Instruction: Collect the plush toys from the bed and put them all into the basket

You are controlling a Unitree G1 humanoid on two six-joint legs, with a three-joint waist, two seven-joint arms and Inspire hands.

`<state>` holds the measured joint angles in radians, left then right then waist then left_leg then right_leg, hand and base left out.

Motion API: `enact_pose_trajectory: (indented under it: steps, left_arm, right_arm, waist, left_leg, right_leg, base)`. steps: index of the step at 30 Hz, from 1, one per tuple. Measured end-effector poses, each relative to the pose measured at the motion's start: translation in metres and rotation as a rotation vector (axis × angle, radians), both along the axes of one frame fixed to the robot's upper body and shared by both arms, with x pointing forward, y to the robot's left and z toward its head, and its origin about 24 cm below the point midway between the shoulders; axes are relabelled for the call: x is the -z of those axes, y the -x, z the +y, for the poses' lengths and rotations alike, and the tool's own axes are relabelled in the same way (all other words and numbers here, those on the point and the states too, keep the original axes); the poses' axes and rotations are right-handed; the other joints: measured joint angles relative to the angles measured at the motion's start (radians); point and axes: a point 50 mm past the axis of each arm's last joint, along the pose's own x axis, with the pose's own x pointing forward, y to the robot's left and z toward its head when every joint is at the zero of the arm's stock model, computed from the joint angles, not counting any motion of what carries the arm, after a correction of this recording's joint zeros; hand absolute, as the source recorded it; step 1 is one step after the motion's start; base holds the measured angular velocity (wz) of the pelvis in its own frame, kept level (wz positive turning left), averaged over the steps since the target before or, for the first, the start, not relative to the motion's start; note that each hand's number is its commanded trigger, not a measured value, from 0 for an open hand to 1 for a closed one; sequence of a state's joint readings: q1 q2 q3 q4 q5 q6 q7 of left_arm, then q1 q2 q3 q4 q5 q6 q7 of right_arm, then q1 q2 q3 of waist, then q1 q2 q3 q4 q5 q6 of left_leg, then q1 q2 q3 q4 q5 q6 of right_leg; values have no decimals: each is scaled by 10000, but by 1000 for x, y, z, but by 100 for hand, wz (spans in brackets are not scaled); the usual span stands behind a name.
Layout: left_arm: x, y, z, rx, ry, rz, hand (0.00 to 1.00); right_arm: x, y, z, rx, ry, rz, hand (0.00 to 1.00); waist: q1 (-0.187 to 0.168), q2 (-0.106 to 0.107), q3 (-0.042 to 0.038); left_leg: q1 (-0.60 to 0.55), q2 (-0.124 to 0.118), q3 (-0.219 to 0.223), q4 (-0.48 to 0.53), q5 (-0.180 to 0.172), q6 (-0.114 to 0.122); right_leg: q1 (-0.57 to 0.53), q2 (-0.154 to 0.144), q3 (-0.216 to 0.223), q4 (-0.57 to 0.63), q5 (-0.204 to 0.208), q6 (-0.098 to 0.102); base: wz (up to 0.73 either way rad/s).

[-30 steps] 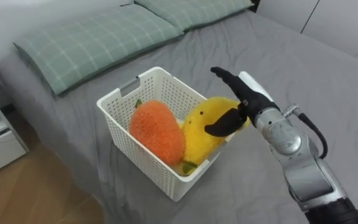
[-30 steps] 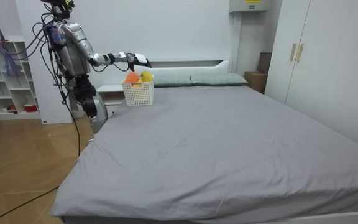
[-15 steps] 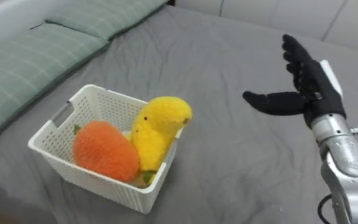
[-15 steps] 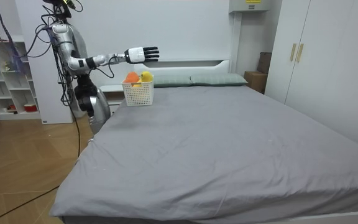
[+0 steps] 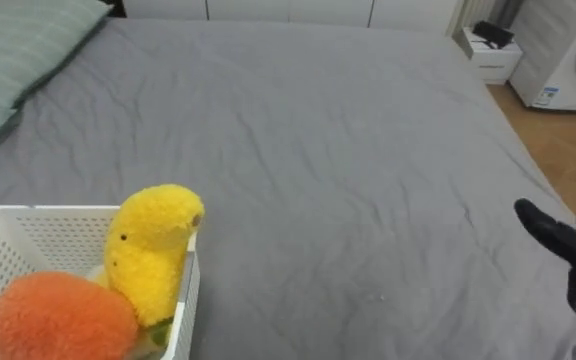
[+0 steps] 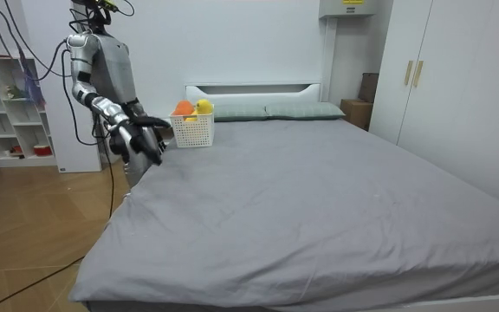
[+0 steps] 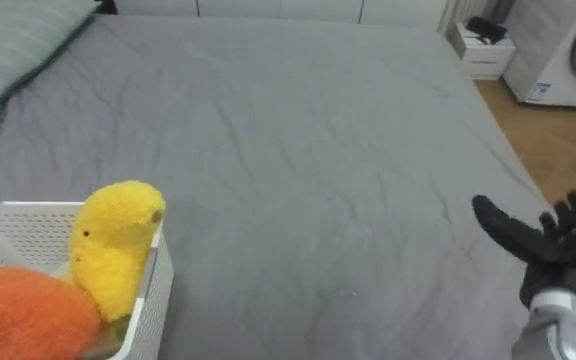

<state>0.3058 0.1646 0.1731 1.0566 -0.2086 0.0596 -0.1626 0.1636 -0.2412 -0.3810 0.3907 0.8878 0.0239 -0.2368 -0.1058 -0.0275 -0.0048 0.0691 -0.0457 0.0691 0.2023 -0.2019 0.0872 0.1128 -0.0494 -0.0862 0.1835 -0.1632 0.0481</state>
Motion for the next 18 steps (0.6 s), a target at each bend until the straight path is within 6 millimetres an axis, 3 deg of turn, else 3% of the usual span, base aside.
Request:
enact_pose_trajectory:
  steps: [2, 5, 8, 10, 15, 18]
  left_arm:
    - [0, -2, 0, -135, -7, -49, 0]
    - [1, 2, -3, -282, 25, 19, 0]
    - [2, 8, -2, -547, 5, 261, 0]
    - [2, 6, -3, -691, -11, 199, 0]
    - [2, 12, -3, -781, 19, 414, 0]
    - [2, 11, -2, -721, 19, 392, 0]
  right_arm:
    - [35, 40, -3, 1875, -1721, 743, 0]
    - [70, 91, 8, 3776, -3393, 1789, 0]
    - [99, 141, 25, 4851, -4267, 3662, 0]
    - [108, 169, 35, 5349, -4607, 4591, 0]
    - [116, 226, 62, 4478, -5012, 7216, 0]
    - [118, 235, 73, 1327, -4616, 9392, 0]
  waist:
    - [-44, -29, 12]
    - [-123, 47, 25]
    - [-297, 51, 26]
    - [-405, 59, 30]
    - [-559, 46, 34]
    - [-453, 8, 20]
  left_leg:
    - [68, 18, 113, -90, -15, -2]
    - [103, 17, 109, -171, -36, -4]
    - [165, 11, 101, -167, -49, -10]
    - [176, 2, 100, -157, -58, -18]
    - [213, -6, 82, -155, -107, -92]
    - [217, 8, 206, -161, -103, -107]
  right_leg:
    - [7, 12, 34, -23, -4, -6]
    - [-31, 11, 10, -25, -25, -35]
    - [37, 19, 50, -37, -39, -57]
    - [53, 18, 69, -56, -45, -65]
    - [34, 8, 64, 28, -123, -143]
    - [-118, -7, 87, 57, -236, -205]
  base:
    - [-10]
    - [-9]
    - [0]
    - [0]
    - [-3]
    - [-12]
